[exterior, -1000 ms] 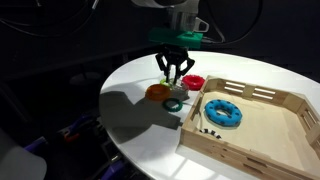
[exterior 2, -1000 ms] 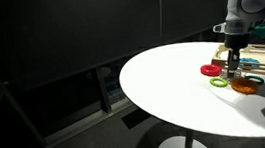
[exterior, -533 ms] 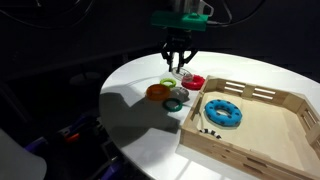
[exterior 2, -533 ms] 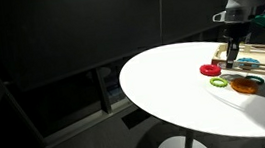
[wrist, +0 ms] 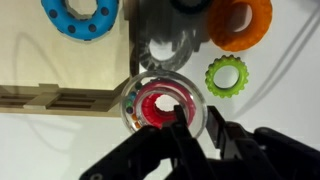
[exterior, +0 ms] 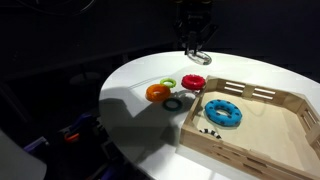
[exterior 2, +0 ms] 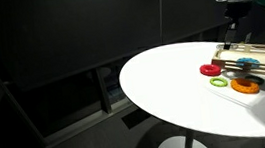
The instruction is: Put the clear ring on the tray
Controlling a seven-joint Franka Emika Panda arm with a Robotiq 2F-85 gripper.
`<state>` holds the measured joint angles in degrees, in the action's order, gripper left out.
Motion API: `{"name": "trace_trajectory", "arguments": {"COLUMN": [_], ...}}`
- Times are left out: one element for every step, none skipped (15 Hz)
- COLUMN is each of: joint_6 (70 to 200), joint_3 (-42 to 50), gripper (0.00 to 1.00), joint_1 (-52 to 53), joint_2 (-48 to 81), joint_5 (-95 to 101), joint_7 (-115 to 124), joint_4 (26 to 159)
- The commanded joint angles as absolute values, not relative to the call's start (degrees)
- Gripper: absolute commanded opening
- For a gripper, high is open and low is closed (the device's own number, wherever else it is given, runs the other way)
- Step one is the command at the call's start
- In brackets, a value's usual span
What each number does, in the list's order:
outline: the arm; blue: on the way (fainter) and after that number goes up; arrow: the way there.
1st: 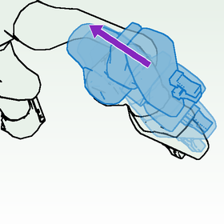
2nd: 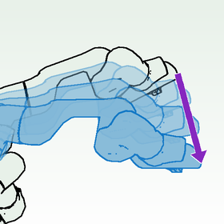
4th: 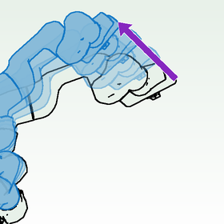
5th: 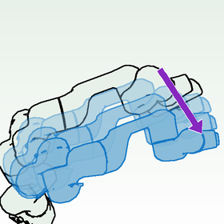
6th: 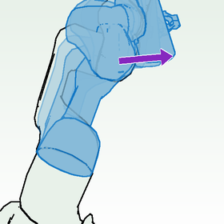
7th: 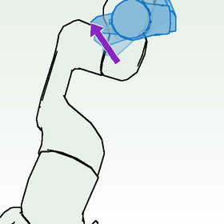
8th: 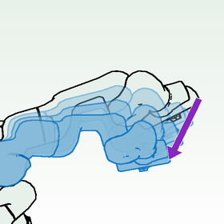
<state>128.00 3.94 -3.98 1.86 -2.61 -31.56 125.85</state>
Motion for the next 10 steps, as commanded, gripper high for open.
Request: {"name": "trace_trajectory", "arguments": {"joint_6": [126.0,126.1,126.1,126.3,126.3,126.3,126.3,126.3,126.2,126.2], "joint_3": [5.0,5.4,5.7,6.0,6.3,6.5,6.8,7.0,7.2,7.4], "gripper": [0.1,0.1,0.1,0.1,0.1,0.1,0.1,0.1,0.1,0.1], "joint_1": [-5.4,-5.8,-6.1,-6.5,-6.9,-7.2,-7.5,-7.8,-8.2,-8.5], "joint_2": [3.4,3.9,4.4,5.1,5.9,6.6,7.5,8.3,9.2,10.0], "joint_5": [-1.7,-1.5,-1.5,-1.3,-1.0,-0.7,-0.3,-0.1,0.3,0.5], "joint_7": [-28.5,-27.8,-27.4,-26.7,-25.9,-25.3,-24.6,-24.0,-23.4,-23.1], "joint_4": [120.9,119.8,119.0,118.3,117.5,116.9,116.3,115.9,115.6,115.3]}}
